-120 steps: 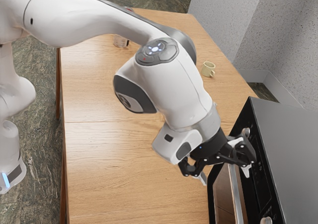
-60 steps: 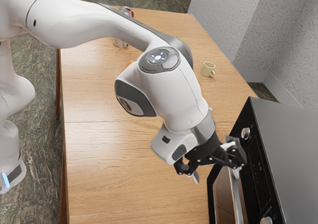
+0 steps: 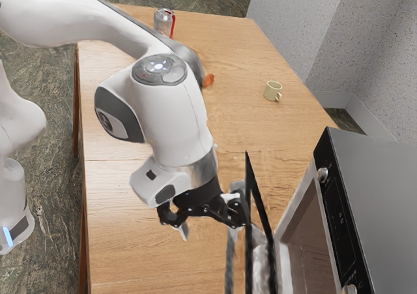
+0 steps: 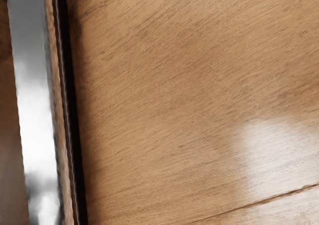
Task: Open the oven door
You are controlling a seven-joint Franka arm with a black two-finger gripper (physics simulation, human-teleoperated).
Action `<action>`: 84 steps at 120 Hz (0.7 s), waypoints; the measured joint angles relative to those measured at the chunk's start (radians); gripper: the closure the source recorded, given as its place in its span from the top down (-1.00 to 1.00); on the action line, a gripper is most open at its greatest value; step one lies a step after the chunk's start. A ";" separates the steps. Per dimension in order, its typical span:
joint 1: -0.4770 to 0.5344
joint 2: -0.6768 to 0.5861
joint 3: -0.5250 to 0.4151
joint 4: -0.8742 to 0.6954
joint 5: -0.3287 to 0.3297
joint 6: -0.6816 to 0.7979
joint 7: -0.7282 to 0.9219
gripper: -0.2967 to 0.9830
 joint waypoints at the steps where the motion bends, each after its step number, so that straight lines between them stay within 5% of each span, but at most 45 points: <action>1: 0.006 -0.030 -0.029 0.000 -0.005 -0.025 -0.002 0.42; 7: 0.072 -0.179 -0.219 0.177 -0.018 -0.188 -0.010 0.45; 12: 0.164 -0.222 -0.265 0.412 -0.001 -0.322 -0.023 0.48; 23: 0.312 -0.001 0.007 0.867 0.034 -0.542 -0.092 0.51; 31: 0.349 0.155 0.220 1.021 0.014 -0.636 -0.167 0.52; 50: 0.377 0.291 0.453 1.077 -0.057 -0.754 -0.346 0.53; 63: 0.370 0.415 0.593 0.975 -0.179 -0.768 -0.445 0.53; 72: 0.430 0.446 0.624 0.840 -0.260 -0.737 -0.492 0.53; 84: 0.426 0.458 0.590 0.801 -0.257 -0.707 -0.543 0.53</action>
